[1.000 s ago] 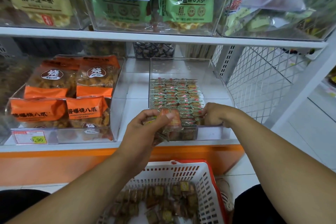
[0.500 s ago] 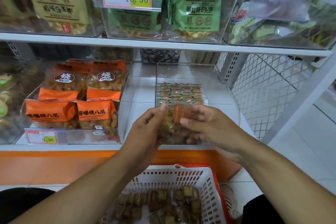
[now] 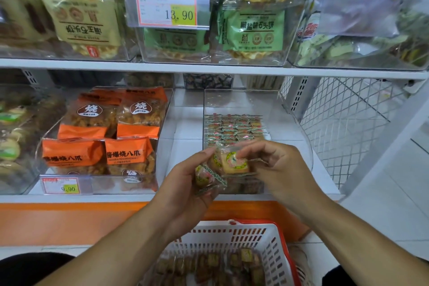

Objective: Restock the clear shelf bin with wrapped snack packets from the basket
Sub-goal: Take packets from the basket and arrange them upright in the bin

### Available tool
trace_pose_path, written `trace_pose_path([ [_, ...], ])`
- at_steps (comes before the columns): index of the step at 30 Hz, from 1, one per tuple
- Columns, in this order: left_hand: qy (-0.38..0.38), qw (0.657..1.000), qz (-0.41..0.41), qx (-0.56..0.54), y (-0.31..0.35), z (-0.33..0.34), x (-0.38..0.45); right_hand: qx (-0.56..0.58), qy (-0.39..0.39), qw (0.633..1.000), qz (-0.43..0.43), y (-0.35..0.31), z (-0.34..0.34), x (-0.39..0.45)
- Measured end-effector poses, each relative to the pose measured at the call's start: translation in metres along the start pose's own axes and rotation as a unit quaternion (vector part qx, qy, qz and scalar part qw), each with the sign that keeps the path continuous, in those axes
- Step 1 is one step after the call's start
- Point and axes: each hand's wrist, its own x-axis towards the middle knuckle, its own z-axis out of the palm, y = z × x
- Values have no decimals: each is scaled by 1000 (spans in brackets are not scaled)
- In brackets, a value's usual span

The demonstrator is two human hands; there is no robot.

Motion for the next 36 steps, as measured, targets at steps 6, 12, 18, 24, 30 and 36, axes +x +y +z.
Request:
trace_pose_path([
  [6,19,999,12,36,-1,-4,2,54,-69,995,57,-6,-3,-3],
  [12,-69,991,32,110,5,-5,-3,178,-39,975,126,-1,-11,2],
  [18,-100,984,4,150,6,-5,-3,102,-92,985,101,-7,-26,4],
  [24,-67,976,-72,192,-4,-4,-2,74,-187,970,134,-10,-38,5],
  [30,-15,986,-131,107,-8,-2,8,17,-57,995,80,-10,-53,17],
  [36,36,991,-95,90,-14,-9,17,-372,-19,915,156,23,-89,37],
])
